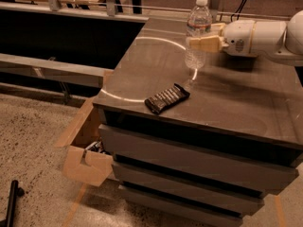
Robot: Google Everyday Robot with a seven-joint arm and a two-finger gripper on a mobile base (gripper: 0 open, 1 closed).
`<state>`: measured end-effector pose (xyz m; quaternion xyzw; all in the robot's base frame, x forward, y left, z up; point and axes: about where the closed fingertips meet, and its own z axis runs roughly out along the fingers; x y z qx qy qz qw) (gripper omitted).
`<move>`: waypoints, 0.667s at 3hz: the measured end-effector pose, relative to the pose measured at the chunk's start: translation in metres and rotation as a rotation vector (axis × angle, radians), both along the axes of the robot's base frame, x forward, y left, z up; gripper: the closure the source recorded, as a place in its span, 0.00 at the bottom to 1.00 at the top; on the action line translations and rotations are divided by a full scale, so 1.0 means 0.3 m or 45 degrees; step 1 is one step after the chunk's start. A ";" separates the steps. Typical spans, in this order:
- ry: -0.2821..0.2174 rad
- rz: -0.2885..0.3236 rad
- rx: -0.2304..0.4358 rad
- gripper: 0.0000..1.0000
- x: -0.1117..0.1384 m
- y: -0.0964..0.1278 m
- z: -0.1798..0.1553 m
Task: Move water bottle near rxbar chocolate
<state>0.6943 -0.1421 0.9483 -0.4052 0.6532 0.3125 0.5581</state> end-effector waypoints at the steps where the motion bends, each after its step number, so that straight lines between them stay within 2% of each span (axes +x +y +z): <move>1: -0.024 0.063 -0.001 1.00 -0.049 -0.019 -0.004; 2: -0.035 0.107 0.001 1.00 -0.088 -0.023 -0.026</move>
Offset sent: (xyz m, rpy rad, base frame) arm -0.0424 -0.0146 -0.0176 0.0001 -0.0364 0.1152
